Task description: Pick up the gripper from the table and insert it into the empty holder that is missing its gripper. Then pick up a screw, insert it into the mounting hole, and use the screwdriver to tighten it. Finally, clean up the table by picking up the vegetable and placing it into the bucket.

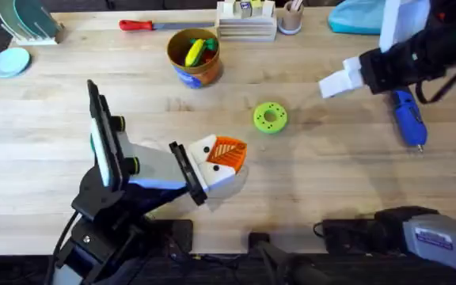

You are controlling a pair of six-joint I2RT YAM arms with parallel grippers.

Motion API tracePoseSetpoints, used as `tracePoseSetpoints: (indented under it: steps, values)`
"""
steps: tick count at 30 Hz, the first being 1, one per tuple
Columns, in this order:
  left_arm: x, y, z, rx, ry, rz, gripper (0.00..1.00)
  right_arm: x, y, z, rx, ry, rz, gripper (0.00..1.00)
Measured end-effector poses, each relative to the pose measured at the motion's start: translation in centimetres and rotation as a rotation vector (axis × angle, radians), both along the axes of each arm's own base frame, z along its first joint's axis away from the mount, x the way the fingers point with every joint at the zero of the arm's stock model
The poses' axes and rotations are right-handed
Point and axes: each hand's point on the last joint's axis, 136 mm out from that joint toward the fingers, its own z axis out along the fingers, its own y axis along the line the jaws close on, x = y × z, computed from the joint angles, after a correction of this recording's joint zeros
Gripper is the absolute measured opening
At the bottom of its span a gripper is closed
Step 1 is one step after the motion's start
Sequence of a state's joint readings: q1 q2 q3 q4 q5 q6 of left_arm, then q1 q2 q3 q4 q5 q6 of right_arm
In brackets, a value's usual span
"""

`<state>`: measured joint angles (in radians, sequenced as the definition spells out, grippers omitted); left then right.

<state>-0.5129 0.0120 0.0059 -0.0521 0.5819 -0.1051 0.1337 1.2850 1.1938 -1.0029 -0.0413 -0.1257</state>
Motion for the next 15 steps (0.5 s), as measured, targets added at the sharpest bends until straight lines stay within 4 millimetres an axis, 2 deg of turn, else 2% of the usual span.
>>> tracePoseSetpoints:
  steps: [4,9,12,15]
  values:
    - [0.0,0.0,0.0,0.000,0.000,0.000,0.006,2.4,-6.2,-2.9,-0.080,0.054,-0.164,0.991]
    - [0.0,0.0,0.0,0.000,0.000,0.000,0.005,3.5,-14.2,-5.2,-0.259,0.092,-0.314,0.993]
    - [0.0,0.0,0.0,0.000,0.000,0.000,0.005,3.4,-17.2,-6.0,-0.319,0.113,-0.370,0.991]
    - [0.0,0.0,0.0,0.000,0.000,0.000,0.005,2.9,-19.0,-6.7,-0.332,0.139,-0.394,0.992]
